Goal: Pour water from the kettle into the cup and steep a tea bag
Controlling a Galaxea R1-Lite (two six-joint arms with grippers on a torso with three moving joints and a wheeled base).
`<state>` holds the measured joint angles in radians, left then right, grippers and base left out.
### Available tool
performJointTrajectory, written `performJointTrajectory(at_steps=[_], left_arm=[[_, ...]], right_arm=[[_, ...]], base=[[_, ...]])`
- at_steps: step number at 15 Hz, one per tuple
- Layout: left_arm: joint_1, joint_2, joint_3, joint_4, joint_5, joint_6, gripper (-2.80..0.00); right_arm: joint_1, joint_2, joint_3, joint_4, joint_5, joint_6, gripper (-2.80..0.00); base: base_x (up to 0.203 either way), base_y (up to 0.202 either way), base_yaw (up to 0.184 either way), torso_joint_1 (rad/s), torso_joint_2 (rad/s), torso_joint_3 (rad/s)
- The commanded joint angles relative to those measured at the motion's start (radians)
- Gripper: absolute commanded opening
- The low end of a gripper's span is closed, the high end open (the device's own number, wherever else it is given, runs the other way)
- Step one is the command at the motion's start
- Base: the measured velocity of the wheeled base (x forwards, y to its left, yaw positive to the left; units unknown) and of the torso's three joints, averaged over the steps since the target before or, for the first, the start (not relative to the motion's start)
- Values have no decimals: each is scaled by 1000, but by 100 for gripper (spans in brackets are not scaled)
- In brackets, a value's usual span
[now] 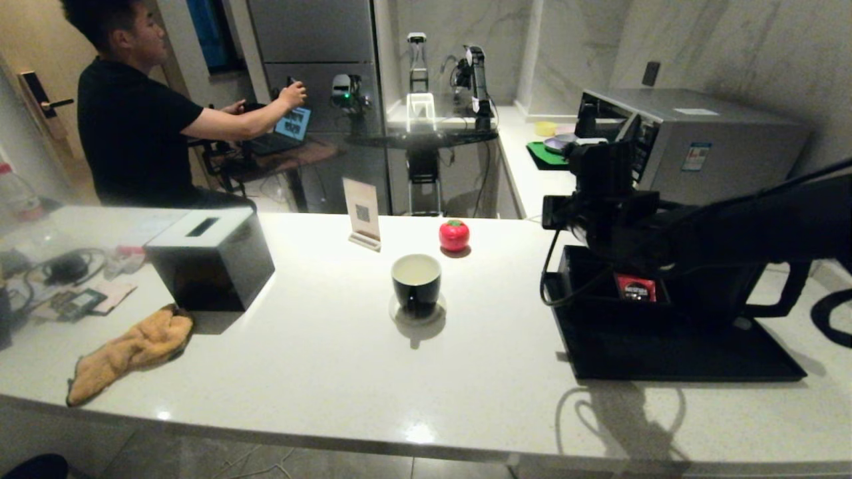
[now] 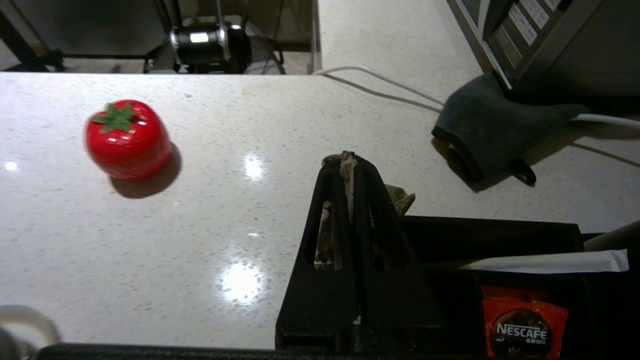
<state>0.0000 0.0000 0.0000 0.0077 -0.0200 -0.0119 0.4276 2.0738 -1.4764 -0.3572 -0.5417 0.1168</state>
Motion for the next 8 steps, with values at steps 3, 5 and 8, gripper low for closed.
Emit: performJointTrajectory(at_steps=[3, 5, 8], left_arm=[[0, 0, 0, 0, 0, 0, -280], [0, 1, 0, 0, 0, 0, -280], [0, 0, 0, 0, 0, 0, -280]], right_arm=[[61, -75, 45, -19, -3, 0, -280], [95, -99, 57, -34, -3, 0, -280], [132, -132, 56, -39, -3, -17, -280]], base=[[0, 0, 0, 0, 0, 0], [0, 0, 0, 0, 0, 0], [0, 0, 0, 0, 0, 0]])
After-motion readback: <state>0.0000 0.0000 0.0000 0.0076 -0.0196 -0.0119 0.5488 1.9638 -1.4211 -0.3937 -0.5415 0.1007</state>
